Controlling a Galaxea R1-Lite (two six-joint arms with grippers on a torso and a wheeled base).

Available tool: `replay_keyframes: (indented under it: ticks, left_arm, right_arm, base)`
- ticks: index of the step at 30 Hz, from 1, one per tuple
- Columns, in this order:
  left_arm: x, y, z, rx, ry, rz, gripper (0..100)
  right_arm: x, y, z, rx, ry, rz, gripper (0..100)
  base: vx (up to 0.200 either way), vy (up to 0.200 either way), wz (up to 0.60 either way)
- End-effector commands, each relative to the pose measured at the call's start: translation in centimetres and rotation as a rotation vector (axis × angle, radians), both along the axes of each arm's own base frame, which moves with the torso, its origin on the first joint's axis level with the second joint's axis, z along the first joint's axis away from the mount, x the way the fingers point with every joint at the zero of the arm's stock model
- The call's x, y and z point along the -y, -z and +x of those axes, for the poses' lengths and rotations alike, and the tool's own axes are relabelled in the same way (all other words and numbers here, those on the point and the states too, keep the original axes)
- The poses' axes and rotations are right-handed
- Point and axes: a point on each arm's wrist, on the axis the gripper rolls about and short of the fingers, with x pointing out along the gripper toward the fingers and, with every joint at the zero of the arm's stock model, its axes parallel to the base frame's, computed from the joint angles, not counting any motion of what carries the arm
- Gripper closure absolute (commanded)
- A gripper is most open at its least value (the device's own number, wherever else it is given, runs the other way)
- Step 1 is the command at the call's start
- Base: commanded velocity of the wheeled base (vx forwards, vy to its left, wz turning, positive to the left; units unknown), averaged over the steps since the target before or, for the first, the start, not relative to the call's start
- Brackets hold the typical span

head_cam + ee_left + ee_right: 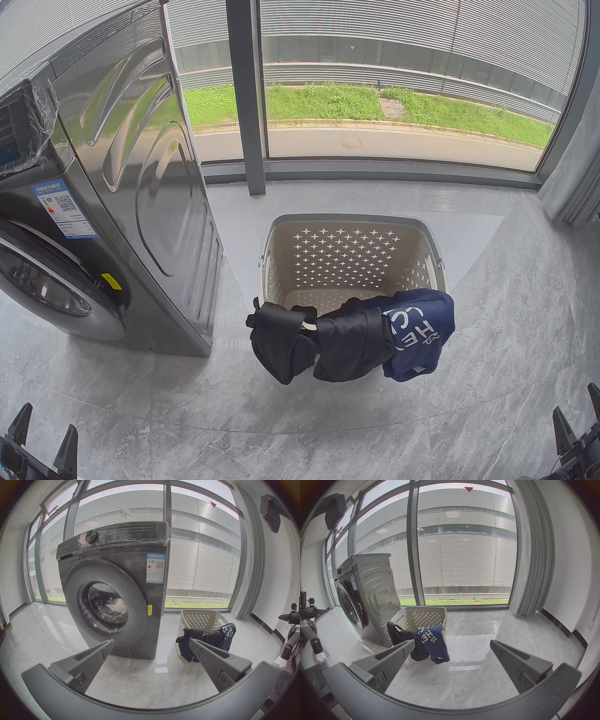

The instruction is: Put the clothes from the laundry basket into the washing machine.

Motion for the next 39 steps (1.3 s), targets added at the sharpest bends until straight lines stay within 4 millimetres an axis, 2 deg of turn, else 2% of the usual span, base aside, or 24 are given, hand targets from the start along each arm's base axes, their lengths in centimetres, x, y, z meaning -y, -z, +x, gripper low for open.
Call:
replay_keyframes:
  ticks: [1,32,39]
  left_arm:
    - [0.00,0.51,0.04,-0.005,0.000,-0.001,0]
    - [-0.01,0.51,0.04,-0.005,-0.001,-0.001,0]
    - [0.00,0.51,0.04,-0.005,0.000,-0.001,0]
  right_arm:
    - [0.00,0.53,-0.01,0.000,-0.001,0.000,0]
    - [0.00,0.53,-0.01,0.000,-0.001,0.000,0]
    - [0.00,0.53,-0.01,0.000,-0.001,0.000,0]
  base:
    - [0.000,0.200,0.00]
    - [0.000,0.200,0.00]
    - [0.000,0.000,0.00]
